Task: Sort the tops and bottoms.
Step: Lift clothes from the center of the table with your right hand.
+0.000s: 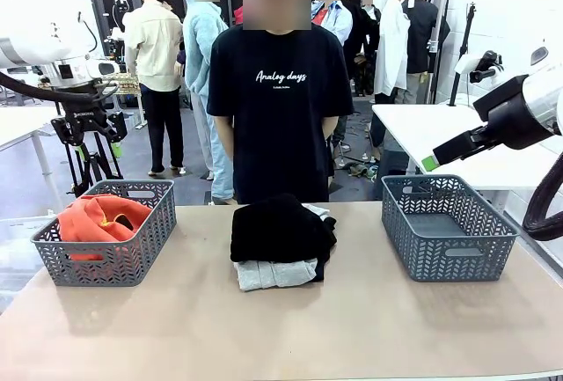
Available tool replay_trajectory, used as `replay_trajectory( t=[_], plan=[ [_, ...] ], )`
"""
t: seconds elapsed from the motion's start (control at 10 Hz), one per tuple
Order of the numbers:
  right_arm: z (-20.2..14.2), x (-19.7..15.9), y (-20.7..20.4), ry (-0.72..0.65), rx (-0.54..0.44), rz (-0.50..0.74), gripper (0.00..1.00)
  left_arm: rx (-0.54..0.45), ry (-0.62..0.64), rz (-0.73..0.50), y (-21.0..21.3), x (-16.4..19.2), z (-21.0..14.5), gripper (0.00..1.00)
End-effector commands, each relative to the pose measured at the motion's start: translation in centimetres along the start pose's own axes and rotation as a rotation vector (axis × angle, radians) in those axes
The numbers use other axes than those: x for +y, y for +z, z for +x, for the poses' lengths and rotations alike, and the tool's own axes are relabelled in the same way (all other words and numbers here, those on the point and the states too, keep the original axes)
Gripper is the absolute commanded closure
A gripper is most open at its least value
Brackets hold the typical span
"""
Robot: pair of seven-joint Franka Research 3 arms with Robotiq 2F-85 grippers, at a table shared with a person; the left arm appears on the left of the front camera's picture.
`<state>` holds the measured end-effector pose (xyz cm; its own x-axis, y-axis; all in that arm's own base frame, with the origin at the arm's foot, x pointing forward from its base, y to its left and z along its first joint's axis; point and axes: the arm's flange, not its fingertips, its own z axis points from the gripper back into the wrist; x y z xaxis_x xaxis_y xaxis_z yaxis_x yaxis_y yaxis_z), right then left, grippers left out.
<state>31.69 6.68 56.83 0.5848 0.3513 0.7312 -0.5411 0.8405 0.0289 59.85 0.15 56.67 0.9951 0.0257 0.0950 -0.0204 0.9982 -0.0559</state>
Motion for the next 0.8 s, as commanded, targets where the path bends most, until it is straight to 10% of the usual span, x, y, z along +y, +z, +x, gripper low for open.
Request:
replay_trajectory(
  t=[0.0, 0.7],
  plan=[
    [0.1, 0.1, -0.2, -0.013, -0.012, 0.02, 0.0, 0.0, 0.0, 0.0, 0.0, 0.0, 0.0, 0.24],
    [0.1, 0.1, -0.2, -0.013, -0.012, 0.02, 0.0, -0.193, -0.393, -0.048, 3.4, -9.2, -7.5, 0.24]
  ],
)
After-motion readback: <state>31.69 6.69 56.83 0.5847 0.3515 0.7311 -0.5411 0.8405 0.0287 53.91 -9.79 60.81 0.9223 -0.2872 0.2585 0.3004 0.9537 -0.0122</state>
